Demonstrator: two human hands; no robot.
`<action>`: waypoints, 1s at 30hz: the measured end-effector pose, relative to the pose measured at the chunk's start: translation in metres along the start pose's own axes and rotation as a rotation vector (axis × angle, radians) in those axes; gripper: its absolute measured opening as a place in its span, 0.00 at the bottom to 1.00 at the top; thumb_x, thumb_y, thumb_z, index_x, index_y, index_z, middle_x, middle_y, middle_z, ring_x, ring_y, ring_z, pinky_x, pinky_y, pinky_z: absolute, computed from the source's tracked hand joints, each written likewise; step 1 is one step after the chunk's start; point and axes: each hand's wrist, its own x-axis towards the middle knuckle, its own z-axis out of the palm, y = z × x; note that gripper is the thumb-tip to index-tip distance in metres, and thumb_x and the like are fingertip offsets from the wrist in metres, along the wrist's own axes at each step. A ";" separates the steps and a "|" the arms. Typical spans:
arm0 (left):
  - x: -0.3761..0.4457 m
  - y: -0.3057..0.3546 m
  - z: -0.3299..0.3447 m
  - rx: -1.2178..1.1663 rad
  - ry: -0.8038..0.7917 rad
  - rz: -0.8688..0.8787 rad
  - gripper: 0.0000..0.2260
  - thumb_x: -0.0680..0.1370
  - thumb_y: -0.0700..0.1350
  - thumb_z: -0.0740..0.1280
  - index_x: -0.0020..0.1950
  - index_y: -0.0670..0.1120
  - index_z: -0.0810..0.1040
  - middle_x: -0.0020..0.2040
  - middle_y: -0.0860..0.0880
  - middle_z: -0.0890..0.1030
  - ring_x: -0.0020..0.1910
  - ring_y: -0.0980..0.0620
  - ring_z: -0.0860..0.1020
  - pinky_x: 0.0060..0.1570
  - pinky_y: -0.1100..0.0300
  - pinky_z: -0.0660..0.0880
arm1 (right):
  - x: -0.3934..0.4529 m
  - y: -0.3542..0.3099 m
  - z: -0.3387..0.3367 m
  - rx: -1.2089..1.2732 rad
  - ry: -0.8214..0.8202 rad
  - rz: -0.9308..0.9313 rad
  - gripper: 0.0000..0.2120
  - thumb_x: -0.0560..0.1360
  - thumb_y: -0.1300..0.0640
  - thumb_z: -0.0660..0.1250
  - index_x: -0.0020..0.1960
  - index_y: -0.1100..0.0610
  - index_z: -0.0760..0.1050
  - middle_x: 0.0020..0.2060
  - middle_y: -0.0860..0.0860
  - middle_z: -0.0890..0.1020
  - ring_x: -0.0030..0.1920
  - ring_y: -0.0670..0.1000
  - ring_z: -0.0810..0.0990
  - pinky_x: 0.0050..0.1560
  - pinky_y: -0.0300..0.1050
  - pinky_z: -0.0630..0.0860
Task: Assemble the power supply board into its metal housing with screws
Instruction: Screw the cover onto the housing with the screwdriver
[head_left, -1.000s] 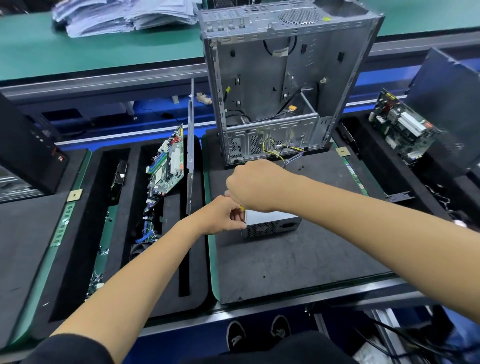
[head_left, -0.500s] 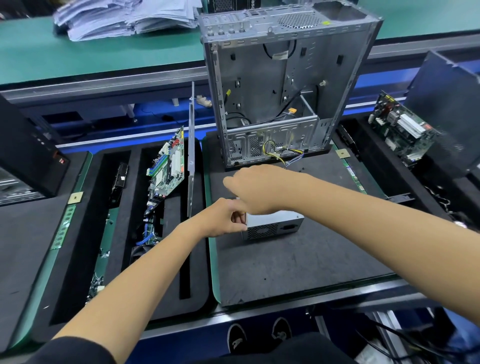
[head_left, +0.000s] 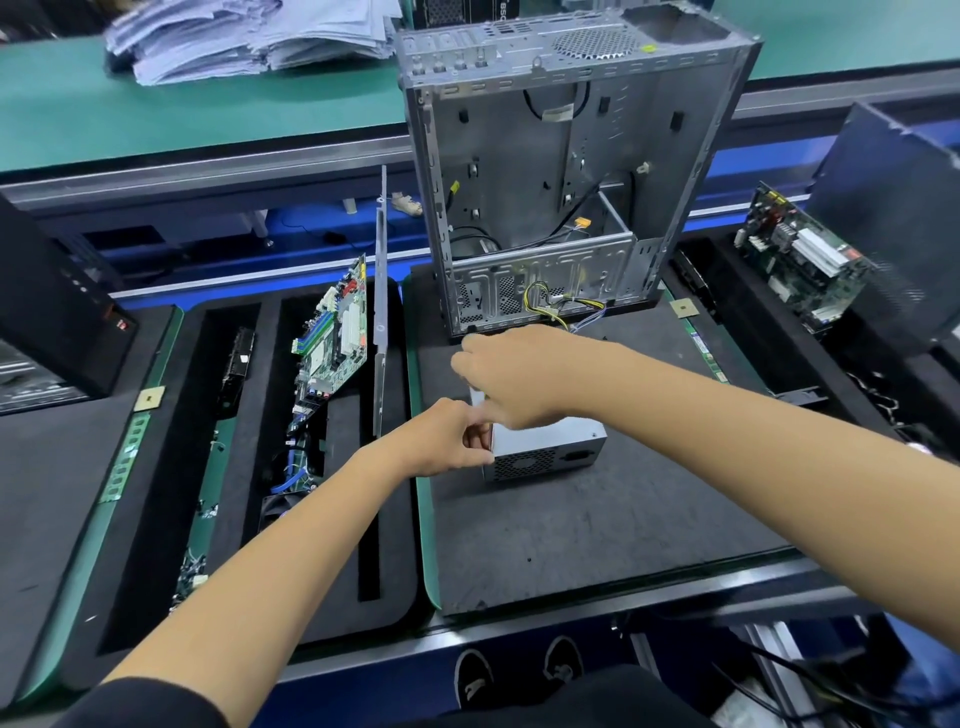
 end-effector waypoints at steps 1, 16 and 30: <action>0.000 0.000 0.000 -0.001 -0.003 0.002 0.07 0.73 0.43 0.71 0.39 0.53 0.75 0.40 0.50 0.80 0.37 0.55 0.77 0.42 0.63 0.76 | -0.001 0.001 -0.002 0.085 -0.049 -0.026 0.09 0.77 0.56 0.62 0.54 0.59 0.68 0.52 0.54 0.69 0.34 0.53 0.70 0.29 0.46 0.61; 0.000 0.002 0.003 -0.037 -0.003 -0.025 0.07 0.73 0.40 0.70 0.38 0.49 0.75 0.34 0.54 0.76 0.32 0.63 0.73 0.37 0.71 0.69 | -0.004 0.002 -0.002 0.132 -0.056 -0.105 0.09 0.73 0.62 0.63 0.52 0.55 0.67 0.51 0.50 0.68 0.40 0.53 0.73 0.30 0.41 0.60; 0.000 0.002 0.004 -0.074 0.029 -0.068 0.16 0.72 0.39 0.71 0.30 0.54 0.70 0.24 0.63 0.73 0.26 0.66 0.71 0.30 0.76 0.65 | -0.005 0.005 -0.001 0.134 0.025 -0.108 0.09 0.71 0.64 0.64 0.48 0.54 0.68 0.48 0.49 0.71 0.40 0.51 0.72 0.28 0.41 0.56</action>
